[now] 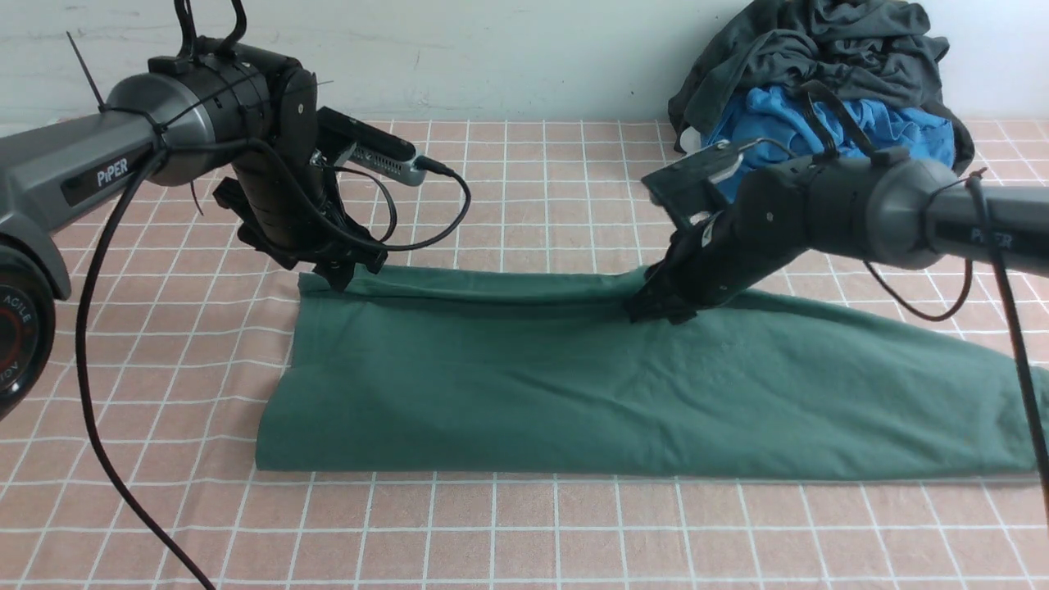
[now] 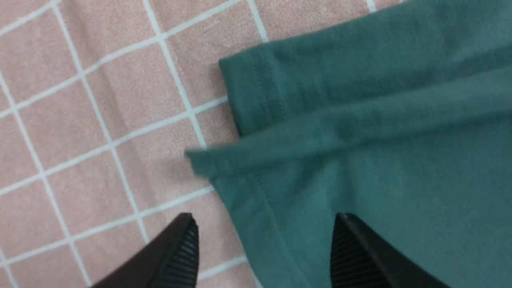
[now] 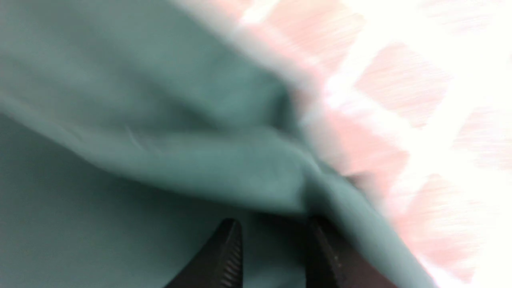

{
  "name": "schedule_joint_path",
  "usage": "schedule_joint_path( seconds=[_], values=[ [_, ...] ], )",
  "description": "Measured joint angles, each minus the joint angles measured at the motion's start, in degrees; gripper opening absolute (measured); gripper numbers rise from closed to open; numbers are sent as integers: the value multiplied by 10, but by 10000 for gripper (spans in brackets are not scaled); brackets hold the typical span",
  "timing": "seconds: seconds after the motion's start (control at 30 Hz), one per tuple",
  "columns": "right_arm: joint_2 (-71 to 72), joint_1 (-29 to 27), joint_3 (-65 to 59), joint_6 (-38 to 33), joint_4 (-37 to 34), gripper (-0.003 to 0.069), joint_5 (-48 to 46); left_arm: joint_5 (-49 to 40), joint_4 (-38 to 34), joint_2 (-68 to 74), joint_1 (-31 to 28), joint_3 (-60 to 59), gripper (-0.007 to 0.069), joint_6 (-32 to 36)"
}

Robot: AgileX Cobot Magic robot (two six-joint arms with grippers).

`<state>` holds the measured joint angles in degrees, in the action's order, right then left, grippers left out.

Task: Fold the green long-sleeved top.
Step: Use both arms to drag the lower edge of the fabric forward and fold it over the upper edge, then use the right arm to clamp the right edge of the fabric

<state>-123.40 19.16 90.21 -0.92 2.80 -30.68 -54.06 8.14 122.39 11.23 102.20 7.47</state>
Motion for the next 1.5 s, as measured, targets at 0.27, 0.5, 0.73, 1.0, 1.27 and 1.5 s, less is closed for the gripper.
schedule_joint_path(
  seconds=[0.27, 0.5, 0.73, 1.0, 1.27, 1.5],
  values=[
    [10, -62, 77, 129, 105, 216, -103, -72, -6, -22, 6, 1, 293, 0],
    [120, -93, 78, 70, 114, 214, -270, -153, -41, -30, 44, 1, 81, 27],
    [305, -98, -115, 74, 115, 213, -218, -154, -91, -33, 54, 0, -4, 52],
    [378, -204, -293, 143, 131, 213, -132, -146, -98, -35, 54, -79, -4, 55],
    [269, -324, -305, 120, 73, 361, -100, -77, -102, -36, 54, -161, -4, 55],
    [174, -341, -303, 108, 51, 484, -84, -58, -102, -45, 54, -177, -4, 55]
  ],
)
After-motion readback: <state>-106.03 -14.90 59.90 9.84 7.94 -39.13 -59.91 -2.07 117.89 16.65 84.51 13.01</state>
